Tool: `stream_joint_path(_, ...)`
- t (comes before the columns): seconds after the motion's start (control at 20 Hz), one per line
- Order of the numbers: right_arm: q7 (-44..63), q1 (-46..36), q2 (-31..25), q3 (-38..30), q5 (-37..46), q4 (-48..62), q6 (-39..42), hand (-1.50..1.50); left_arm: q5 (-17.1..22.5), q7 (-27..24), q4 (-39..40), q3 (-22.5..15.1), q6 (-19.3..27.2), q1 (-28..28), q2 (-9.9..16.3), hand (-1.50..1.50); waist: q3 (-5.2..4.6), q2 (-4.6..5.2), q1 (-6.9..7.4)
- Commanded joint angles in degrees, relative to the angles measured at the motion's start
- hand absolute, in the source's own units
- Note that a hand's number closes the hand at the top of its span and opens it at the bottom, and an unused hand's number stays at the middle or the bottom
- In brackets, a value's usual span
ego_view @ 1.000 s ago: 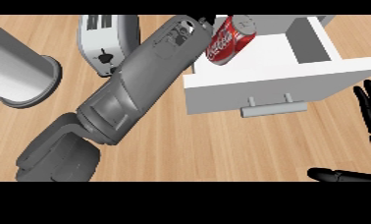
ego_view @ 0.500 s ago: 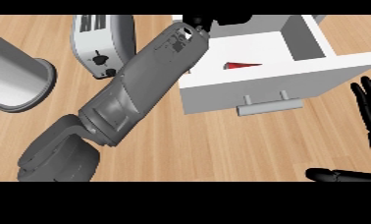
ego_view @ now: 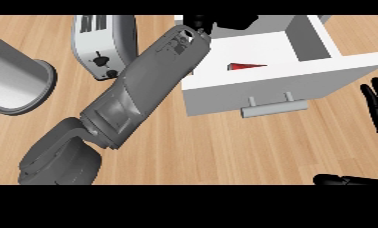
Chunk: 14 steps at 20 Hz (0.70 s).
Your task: Pick up the can, place it into the drawer and close the drawer
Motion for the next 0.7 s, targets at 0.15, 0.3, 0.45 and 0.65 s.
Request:
stream_joint_path(0.15, -2.37, 0.26, -1.0, 2.25, 8.29, -3.78, -1.18, -1.5, 3.32, -1.14, -2.53, -0.36, 2.23, 1.86, -0.01, -1.5, -0.08, -0.32, 0.57)
stream_joint_path(0.3, -6.06, -0.61, -5.57, -0.89, 11.14, -2.07, 0.28, -1.5, 4.77, -3.13, -1.52, 1.52, 1.13, 2.19, -0.01, -1.5, -0.07, -0.16, 1.46)
stream_joint_path(0.45, -4.38, -2.49, -6.01, 2.87, 14.94, -3.62, 0.15, -1.5, 6.3, -0.86, -2.99, 0.38, 1.72, 0.23, -0.01, -1.5, -0.07, -0.39, 1.59)
stream_joint_path(0.65, -5.35, -1.18, -5.77, 6.97, 20.67, -7.38, -0.17, -1.5, 8.26, -4.63, -3.9, 1.45, 2.73, 1.57, -0.01, -1.5, -0.1, -0.52, 1.66)
